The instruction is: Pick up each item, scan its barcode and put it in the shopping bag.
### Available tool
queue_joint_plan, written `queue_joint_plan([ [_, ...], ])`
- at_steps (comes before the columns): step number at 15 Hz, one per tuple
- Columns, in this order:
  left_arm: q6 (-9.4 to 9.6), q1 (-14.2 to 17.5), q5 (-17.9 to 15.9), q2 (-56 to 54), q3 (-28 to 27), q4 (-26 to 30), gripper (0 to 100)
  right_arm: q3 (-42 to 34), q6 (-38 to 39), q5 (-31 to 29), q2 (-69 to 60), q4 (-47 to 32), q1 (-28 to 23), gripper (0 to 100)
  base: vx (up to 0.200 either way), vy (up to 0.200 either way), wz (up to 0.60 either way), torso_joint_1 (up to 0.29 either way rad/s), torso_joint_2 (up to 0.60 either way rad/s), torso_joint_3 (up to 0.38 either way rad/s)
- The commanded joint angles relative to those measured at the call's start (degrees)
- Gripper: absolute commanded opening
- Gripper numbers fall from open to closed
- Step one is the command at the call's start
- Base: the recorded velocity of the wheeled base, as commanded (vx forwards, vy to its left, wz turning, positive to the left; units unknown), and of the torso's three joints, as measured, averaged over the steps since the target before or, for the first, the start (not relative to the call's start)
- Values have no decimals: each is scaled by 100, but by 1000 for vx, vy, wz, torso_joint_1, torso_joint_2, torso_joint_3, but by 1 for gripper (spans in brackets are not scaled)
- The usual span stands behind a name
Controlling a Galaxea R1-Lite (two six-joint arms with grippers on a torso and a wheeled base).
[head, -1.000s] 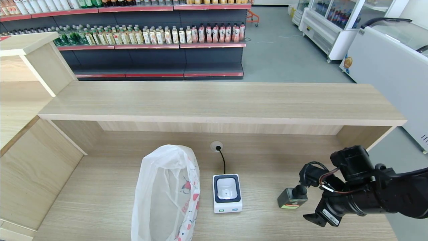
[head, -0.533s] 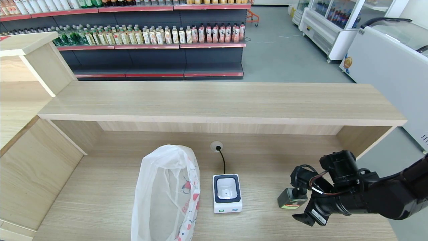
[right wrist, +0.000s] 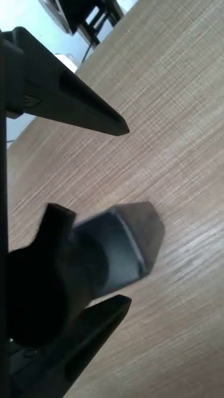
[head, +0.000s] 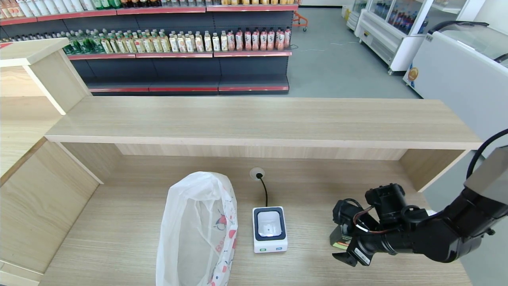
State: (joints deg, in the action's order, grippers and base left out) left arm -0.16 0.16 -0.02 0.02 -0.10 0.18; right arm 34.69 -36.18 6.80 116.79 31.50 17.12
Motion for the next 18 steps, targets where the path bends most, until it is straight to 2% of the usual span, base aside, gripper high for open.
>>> queue_joint_plan([
  [1, -2, 2, 2, -2, 1, -1, 100, 134, -3, 5, 354, 260, 81, 100, 0, 0, 0, 0, 0, 0],
  [4, -2, 2, 2, -2, 1, -1, 100, 116, -3, 5, 459, 480, 125, 100, 0, 0, 0, 0, 0, 0],
  [5, -2, 2, 2, -2, 1, -1, 100, 152, -3, -12, 468, 497, 125, 0, 0, 0, 0, 0, 0, 0],
  [9, -2, 2, 2, -2, 1, -1, 100, 152, 6, 14, 336, 787, 125, 0, 0, 0, 0, 0, 0, 0],
  [15, -2, 2, -6, -2, 1, -1, 100, -130, -179, -65, -393, 796, 55, 0, 0, 0, 0, 0, 0, 0],
  [18, -2, 2, 2, -2, 1, -1, 100, -358, -1374, -56, -1070, 761, -622, 0, 0, 0, 0, 0, 0, 0],
])
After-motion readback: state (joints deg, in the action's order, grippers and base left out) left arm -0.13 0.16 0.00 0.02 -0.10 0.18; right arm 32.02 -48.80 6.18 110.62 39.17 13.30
